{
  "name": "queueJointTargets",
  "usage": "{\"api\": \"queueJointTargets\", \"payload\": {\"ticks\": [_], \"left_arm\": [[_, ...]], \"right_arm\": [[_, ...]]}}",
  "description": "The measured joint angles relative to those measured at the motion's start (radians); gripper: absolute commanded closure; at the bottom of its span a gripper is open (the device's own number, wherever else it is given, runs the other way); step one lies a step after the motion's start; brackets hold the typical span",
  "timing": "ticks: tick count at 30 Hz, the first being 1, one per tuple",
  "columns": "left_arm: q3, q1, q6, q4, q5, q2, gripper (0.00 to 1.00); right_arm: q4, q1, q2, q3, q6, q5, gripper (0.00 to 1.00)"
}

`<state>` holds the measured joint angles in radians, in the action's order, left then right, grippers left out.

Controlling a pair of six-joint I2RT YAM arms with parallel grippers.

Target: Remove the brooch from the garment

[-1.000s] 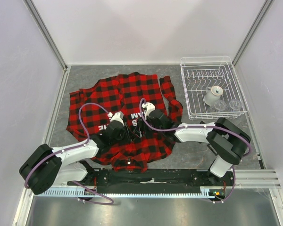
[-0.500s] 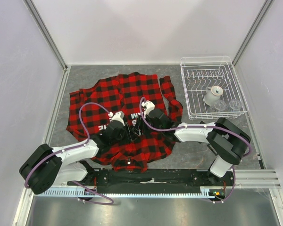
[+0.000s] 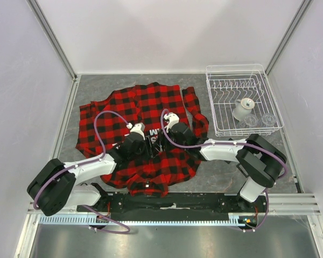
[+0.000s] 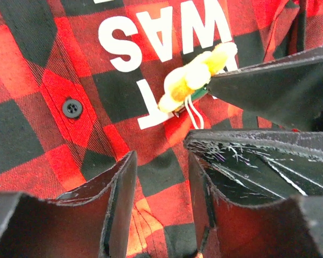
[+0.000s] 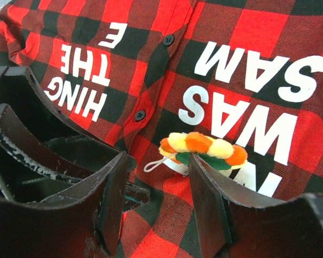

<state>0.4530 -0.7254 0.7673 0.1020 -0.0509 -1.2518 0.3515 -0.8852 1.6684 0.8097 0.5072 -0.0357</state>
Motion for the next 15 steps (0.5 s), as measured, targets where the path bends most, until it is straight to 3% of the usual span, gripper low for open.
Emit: {"api": "queueJointTargets", "payload": {"ticks": [8,15], "left_arm": [[0.023,0.042,-0.015,-0.002,0.002,-0.041,0.55],[0.026,0.045,-0.018,0.007,0.021,-0.046,0.55]], "right_arm": [[0.000,0.007,0.000,0.000,-0.001,0.011,0.43],[-0.077,0.007,-0.043,0.007,-0.028,0.012,0.34]]}}
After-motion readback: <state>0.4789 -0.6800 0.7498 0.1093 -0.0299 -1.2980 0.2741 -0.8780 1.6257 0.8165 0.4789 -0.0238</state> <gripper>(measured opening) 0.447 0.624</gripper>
